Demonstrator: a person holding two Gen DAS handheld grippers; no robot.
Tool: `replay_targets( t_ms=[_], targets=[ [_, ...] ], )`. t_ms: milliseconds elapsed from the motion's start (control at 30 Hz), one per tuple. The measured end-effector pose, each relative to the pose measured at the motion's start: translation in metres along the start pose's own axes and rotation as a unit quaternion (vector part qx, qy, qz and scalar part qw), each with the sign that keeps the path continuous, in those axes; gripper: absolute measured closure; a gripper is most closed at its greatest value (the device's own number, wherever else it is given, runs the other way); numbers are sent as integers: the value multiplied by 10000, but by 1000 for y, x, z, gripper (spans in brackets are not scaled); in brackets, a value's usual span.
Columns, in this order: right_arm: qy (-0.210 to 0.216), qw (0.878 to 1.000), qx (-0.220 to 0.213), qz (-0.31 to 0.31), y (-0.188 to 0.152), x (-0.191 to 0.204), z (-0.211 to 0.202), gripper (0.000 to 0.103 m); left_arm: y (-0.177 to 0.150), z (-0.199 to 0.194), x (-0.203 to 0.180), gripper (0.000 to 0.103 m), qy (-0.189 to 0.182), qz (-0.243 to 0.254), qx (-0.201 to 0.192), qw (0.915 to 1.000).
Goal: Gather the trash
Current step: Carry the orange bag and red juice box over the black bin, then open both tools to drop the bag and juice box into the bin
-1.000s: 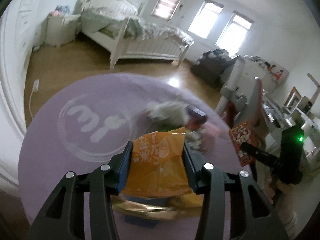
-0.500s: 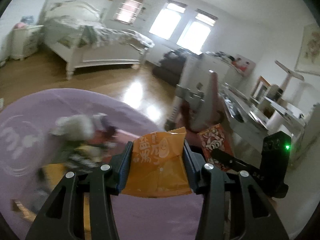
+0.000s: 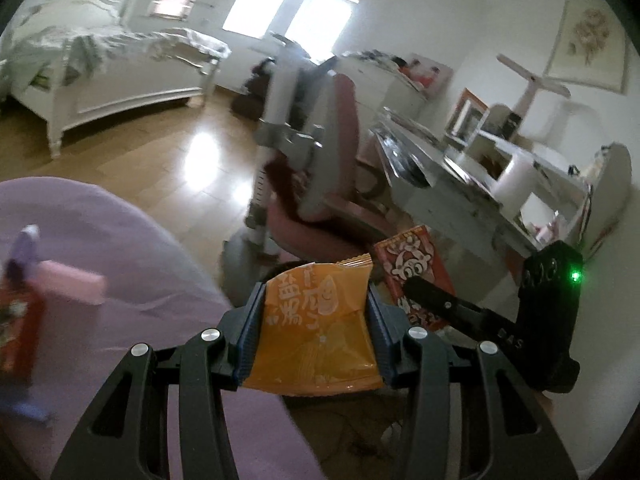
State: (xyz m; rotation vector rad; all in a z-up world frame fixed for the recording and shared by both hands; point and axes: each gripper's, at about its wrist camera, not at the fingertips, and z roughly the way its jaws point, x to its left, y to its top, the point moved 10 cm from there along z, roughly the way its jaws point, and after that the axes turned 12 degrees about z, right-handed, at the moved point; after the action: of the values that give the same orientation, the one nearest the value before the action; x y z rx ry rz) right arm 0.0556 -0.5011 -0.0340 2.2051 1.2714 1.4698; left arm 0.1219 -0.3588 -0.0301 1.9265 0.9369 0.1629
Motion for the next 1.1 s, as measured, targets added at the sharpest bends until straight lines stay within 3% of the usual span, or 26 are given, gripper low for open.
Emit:
replay_targets(
  t_ms=[300, 567, 667, 733, 800, 867, 933, 1100],
  targets=[
    [-351, 9988, -24, 331, 9, -54, 7, 71, -14, 67, -28, 56, -374, -46, 429, 9984],
    [-543, 9967, -4, 603, 8, -84, 17, 71, -27, 105, -38, 55, -477, -34, 749, 9960],
    [-619, 9955, -16, 711, 11, -95, 20, 71, -27, 116, -41, 53, -460, 31, 791, 9958],
    [-696, 9949, -4, 727, 11, -99, 20, 70, -26, 122, -42, 45, -415, 76, 801, 9959],
    [-738, 9937, -4, 846, 12, -106, 20, 58, -23, 124, -38, 18, -356, 4, 753, 9965],
    [-728, 9928, -136, 940, 15, -108, 15, 38, -19, 122, -38, 16, -369, -73, 641, 9972],
    [-746, 9925, -224, 941, 18, -109, 11, 33, -18, 118, -36, 16, -361, -83, 635, 9973],
    [-737, 9927, -234, 923, 16, -104, 9, 33, -18, 98, -29, 15, -299, -188, 547, 9979]
  ],
)
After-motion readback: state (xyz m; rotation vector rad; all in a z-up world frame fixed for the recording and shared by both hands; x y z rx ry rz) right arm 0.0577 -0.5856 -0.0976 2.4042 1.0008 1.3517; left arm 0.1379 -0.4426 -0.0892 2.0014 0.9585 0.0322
